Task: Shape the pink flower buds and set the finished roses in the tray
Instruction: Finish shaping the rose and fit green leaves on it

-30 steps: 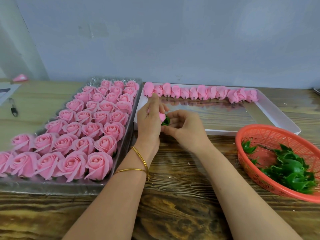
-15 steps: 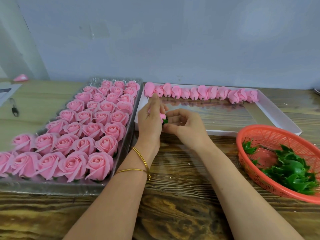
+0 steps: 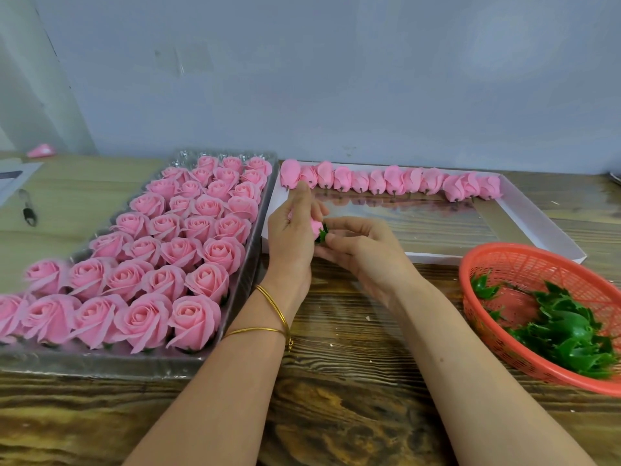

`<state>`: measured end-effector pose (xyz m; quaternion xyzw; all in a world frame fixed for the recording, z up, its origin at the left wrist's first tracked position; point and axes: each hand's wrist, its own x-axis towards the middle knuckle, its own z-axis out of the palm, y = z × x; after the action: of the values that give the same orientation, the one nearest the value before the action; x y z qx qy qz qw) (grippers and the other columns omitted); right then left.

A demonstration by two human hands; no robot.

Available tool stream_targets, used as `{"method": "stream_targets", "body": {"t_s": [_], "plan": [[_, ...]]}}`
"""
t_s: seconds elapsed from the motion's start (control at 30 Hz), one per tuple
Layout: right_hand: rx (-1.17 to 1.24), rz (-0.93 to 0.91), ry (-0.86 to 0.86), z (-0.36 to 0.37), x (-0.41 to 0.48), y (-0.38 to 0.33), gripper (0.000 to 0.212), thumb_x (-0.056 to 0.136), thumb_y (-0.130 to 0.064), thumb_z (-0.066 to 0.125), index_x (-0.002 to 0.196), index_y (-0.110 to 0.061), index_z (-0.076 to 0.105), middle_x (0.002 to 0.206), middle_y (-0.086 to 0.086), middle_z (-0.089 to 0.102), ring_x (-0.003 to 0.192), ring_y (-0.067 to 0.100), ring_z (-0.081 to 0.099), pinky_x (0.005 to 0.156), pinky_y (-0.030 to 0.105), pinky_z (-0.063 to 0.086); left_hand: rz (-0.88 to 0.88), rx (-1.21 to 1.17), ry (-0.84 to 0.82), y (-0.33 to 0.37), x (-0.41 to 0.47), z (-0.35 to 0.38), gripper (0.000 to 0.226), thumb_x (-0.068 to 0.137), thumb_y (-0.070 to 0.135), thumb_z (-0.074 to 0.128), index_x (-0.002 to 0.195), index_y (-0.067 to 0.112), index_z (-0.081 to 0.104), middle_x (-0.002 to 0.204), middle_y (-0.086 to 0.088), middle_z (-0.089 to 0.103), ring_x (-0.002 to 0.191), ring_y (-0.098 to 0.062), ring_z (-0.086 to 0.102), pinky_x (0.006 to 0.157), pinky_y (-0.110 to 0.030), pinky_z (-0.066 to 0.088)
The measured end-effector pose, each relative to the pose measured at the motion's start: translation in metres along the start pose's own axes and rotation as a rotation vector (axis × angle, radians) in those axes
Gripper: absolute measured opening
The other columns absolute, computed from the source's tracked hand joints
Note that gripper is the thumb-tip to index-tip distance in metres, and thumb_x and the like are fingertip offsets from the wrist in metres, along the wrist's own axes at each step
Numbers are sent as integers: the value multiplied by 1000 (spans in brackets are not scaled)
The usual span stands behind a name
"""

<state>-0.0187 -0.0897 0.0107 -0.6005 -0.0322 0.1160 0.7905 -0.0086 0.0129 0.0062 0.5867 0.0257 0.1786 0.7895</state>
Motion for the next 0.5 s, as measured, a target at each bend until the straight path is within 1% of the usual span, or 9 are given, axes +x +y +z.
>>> {"method": "stream_targets", "body": {"t_s": [0.1,0.2,0.3,0.4,0.43,0.5], "plan": [[32,-2,0,0,-2,-1,22,93,15,49,106,6,63,79,9,74,80,21,74,77,23,59,0,5,-1,-1,-1,0,50,100,38,46,54,18,51,65,6,59,67,-4,56,75,-26,43],[40,-16,21,0,-2,-1,18,91,15,52,102,5,63,78,10,73,77,21,74,75,25,60,-7,-1,-6,0,-1,0,52,99,39,47,51,22,54,64,7,60,68,-6,57,76,-26,44],[52,-27,34,0,-1,1,18,87,16,58,99,5,64,85,16,71,79,25,73,80,32,61,-10,-4,-4,1,-1,0,51,99,39,48,53,20,57,63,7,59,69,-7,56,75,-25,45],[27,-28,47,-1,0,2,20,83,15,63,97,1,66,86,15,71,84,28,71,89,41,58,-20,0,-11,0,-2,1,49,99,40,48,56,18,58,65,5,59,75,-11,56,78,-25,44],[1,-31,54,-1,1,2,21,82,14,65,97,-1,67,87,15,70,87,29,70,93,45,56,-23,4,-15,0,-2,1,48,99,40,48,57,18,59,66,5,59,76,-11,56,77,-24,44],[-43,-45,58,-1,1,2,22,81,13,67,94,-4,68,88,15,69,88,29,67,96,49,53,-22,22,-26,-1,-2,0,47,99,40,47,61,17,59,65,5,59,72,-7,57,72,-18,45]]}}
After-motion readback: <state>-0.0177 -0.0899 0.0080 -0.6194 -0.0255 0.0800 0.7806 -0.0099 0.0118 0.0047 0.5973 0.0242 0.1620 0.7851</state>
